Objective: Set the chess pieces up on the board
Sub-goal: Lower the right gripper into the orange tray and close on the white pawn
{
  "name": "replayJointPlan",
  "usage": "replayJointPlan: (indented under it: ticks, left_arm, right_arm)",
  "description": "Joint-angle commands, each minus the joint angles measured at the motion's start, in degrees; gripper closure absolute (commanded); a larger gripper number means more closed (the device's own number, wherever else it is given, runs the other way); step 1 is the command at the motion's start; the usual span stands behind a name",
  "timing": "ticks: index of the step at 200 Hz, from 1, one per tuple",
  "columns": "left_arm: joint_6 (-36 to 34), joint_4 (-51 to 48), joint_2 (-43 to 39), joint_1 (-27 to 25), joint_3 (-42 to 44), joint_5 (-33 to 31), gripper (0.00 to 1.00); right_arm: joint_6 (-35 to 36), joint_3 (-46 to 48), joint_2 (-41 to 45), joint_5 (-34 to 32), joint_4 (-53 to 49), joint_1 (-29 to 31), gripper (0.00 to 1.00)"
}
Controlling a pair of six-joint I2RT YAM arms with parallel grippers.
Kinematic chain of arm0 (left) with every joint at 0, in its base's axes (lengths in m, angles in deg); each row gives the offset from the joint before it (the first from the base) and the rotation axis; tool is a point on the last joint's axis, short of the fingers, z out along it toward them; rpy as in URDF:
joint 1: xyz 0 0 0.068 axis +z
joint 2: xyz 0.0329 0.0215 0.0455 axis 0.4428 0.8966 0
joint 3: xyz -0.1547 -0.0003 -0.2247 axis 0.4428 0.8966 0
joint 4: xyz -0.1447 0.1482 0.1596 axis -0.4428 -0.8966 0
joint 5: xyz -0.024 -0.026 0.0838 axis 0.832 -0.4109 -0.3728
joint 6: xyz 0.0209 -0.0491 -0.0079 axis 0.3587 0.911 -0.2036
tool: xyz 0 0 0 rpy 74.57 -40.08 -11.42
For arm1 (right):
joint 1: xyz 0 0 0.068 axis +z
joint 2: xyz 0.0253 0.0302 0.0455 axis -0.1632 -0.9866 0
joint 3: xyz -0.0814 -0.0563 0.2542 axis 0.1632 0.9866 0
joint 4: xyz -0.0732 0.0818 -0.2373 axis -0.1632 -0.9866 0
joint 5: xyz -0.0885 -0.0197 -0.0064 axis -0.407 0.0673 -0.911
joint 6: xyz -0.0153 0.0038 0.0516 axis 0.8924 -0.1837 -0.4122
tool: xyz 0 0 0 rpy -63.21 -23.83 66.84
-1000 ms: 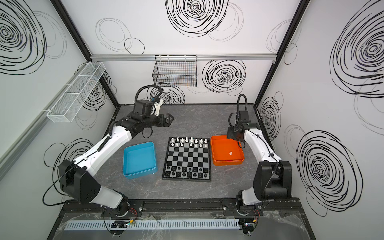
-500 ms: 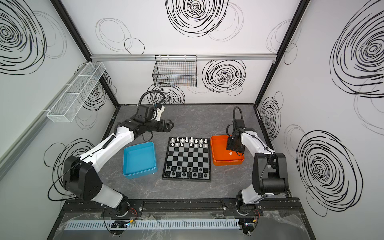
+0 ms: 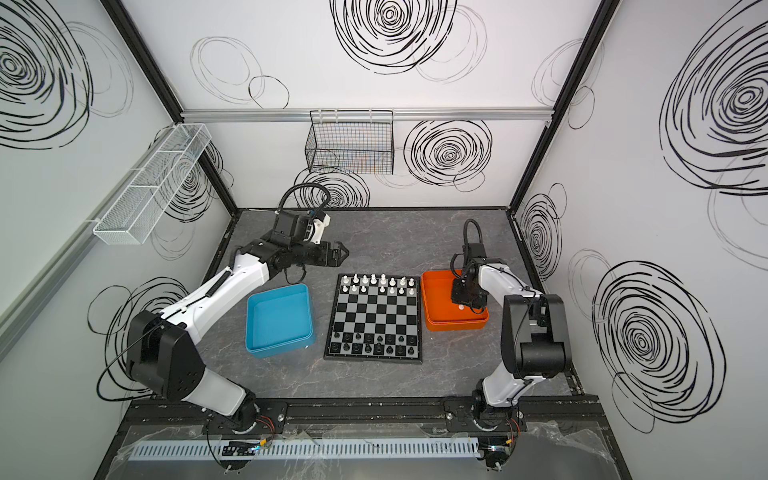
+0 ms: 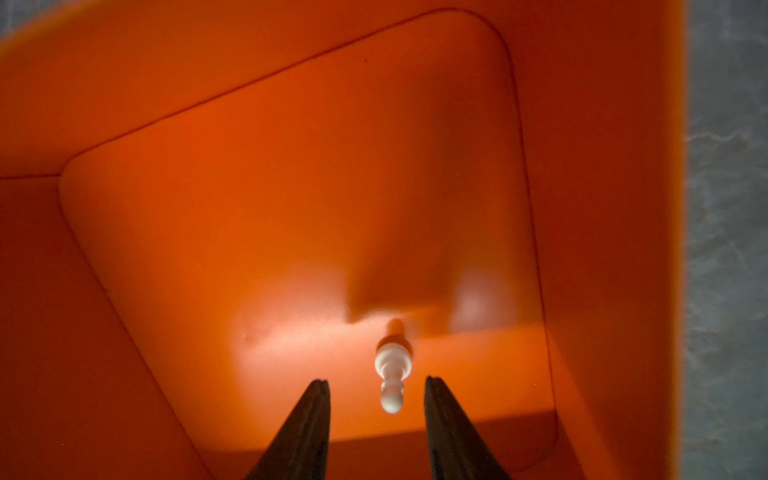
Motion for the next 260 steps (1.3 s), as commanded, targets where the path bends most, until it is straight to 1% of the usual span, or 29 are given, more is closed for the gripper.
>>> replayJointPlan:
  ticks: [1,40,97,231,260]
  left_arm:
    - [-0.4,1.9,0.3,0.5,0.7,0.8,0.04]
    - [-0.3,1.9,0.4,0.5,0.5,1.1,0.04]
    - [0.1,1.9,0.4,0.5,0.7,1.5,0.04]
    - [0.4,1.7,0.2,0.5,0.6,1.9,0.04]
    - [0.4,1.8,0.2,0.5,0.7,2.0,0.04]
  right_arm:
    - [-0.5,0.2,-0.5,-1.1,1.5,0.0,0.59]
    - [-1.1,0.6,-1.3,-1.3,1.7,0.2,0.62]
    - [-1.9,1.9,-1.3,-2.8,1.6,0.3,0.63]
    - [-1.7,2.2,-2.1,-2.8,2.7,0.3,0.77]
    - [-1.7,2.1,-2.2,-2.8,2.5,0.4,0.78]
